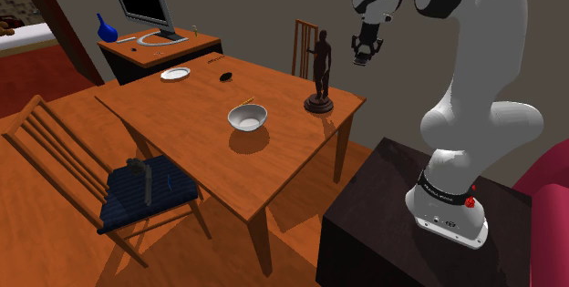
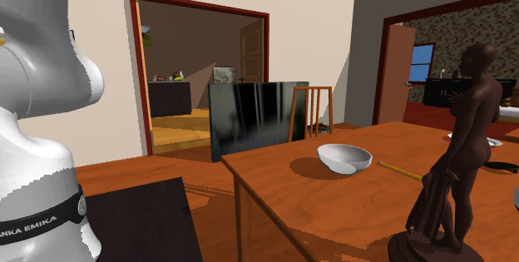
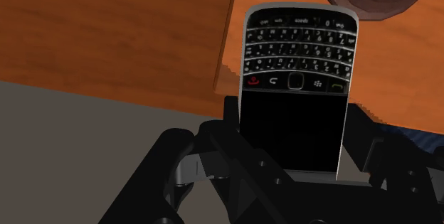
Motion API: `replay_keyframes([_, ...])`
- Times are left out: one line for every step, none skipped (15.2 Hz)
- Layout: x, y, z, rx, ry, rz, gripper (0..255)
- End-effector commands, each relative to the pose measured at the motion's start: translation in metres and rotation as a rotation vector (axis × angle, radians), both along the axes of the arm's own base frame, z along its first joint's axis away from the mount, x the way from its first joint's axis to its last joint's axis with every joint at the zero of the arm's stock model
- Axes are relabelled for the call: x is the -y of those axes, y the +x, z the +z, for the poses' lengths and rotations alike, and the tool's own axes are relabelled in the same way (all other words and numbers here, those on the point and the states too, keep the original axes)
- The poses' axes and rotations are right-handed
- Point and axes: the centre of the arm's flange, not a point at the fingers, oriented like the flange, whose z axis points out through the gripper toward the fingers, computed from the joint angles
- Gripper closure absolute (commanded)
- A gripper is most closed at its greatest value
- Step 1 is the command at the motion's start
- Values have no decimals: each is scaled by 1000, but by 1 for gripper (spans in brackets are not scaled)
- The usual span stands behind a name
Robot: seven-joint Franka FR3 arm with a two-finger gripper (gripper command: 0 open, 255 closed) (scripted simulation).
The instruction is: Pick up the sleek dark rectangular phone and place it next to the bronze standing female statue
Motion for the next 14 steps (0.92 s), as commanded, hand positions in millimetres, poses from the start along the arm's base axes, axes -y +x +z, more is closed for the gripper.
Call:
replay_keyframes([1, 1, -10, 1, 0, 0, 255])
replay_keyframes([1, 1, -16, 1, 0, 0, 255])
replay_keyframes([1, 1, -21, 1, 0, 0, 255])
replay_keyframes([1, 1, -26, 1, 0, 0, 255])
replay_keyframes([1, 1, -32, 1, 0, 0, 255])
replay_keyframes([1, 1, -37, 1, 0, 0, 255])
replay_keyframes([1, 1, -42, 1, 0, 0, 255])
replay_keyframes([1, 1, -47, 1, 0, 0, 255])
replay_keyframes([1, 1, -53, 1, 0, 0, 255])
replay_keyframes([1, 1, -58, 1, 0, 0, 255])
replay_keyframes([1, 1, -63, 1, 0, 0, 255])
replay_keyframes([1, 1, -68, 1, -1, 0, 255])
replay_keyframes([1, 1, -74, 1, 0, 0, 255])
replay_keyframes([1, 1, -79, 1, -1, 0, 255])
